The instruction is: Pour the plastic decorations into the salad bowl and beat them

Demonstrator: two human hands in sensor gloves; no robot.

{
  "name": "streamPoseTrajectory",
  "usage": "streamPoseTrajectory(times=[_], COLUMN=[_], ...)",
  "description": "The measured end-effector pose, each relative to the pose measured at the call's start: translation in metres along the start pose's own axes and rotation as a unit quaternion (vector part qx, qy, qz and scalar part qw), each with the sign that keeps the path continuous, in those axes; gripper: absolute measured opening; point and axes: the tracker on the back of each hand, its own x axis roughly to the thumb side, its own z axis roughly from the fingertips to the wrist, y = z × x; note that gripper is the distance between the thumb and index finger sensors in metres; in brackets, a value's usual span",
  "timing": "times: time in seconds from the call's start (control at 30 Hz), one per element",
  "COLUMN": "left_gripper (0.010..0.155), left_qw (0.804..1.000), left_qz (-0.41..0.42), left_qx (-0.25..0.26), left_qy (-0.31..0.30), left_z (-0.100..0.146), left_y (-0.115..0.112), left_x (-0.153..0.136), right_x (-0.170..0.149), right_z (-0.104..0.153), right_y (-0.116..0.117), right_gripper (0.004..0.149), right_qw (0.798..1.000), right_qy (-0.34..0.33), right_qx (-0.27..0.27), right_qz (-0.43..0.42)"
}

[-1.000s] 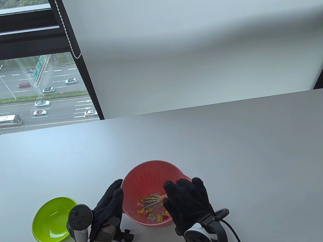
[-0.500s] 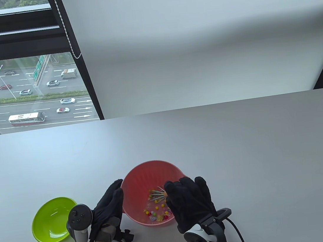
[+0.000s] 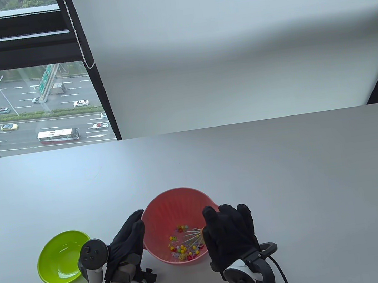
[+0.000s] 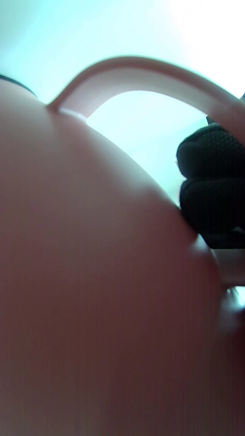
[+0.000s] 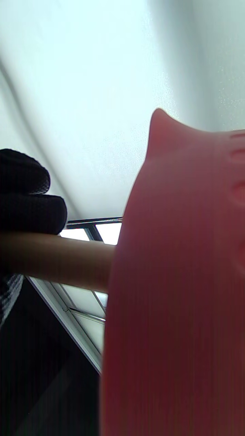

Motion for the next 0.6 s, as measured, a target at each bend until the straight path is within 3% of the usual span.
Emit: streamPoseTrajectory(times=[0.2,0.6], left_gripper=[0.065,0.065], left_qw=[1.000,1.000], left_qz=[0.001,0.001], left_qx=[0.000,0.000], left_qy=[0.000,0.000], left_z=[0.000,0.001], left_y=[0.000,0.000], left_x=[0.000,0.000], right_x=[-0.001,0.008], right_z=[0.001,0.005], right_y=[0.005,0.015], right_gripper=[0.057,0.063], right_qw=[0.999,0.999], right_qy=[0.022,-0.005], right_qx=[0.020,0.049], right_qz=[-0.036,-0.020])
